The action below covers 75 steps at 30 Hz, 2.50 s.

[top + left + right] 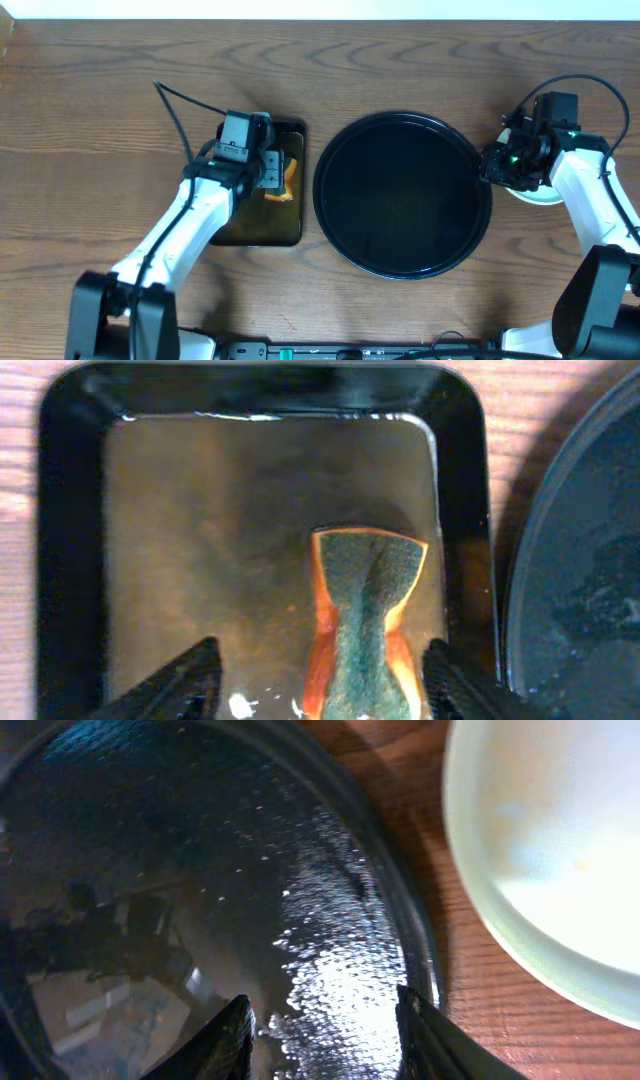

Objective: Clean dirty plates on tray and stack at the side

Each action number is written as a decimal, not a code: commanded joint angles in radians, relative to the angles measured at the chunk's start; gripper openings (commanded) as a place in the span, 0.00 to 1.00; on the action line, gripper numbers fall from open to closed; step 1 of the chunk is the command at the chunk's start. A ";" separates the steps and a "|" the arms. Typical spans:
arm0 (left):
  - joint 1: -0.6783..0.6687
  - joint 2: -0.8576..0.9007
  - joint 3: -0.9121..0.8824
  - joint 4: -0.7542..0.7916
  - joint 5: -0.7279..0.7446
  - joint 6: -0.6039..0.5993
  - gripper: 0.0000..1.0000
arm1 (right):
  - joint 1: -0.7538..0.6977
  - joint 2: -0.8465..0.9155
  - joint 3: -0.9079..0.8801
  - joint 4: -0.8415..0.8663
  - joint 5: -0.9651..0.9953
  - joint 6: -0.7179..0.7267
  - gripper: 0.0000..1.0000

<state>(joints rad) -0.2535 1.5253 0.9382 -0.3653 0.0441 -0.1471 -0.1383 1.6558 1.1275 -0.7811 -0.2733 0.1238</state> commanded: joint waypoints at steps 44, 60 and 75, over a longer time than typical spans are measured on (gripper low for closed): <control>0.123 -0.912 -0.217 -0.418 0.008 -0.098 0.80 | 0.195 -0.834 -0.331 0.025 0.205 -0.005 0.99; 0.123 -0.905 -0.217 -0.419 0.008 -0.098 0.81 | 0.195 -0.851 -0.331 0.024 0.205 -0.005 0.99; 0.123 -0.905 -0.217 -0.419 0.008 -0.098 0.82 | 0.194 -0.892 -0.333 -0.008 0.217 -0.019 0.99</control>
<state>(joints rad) -0.1318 0.6189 0.7280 -0.7849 0.0467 -0.2367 0.0502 0.7929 0.8062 -0.7753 -0.0734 0.1024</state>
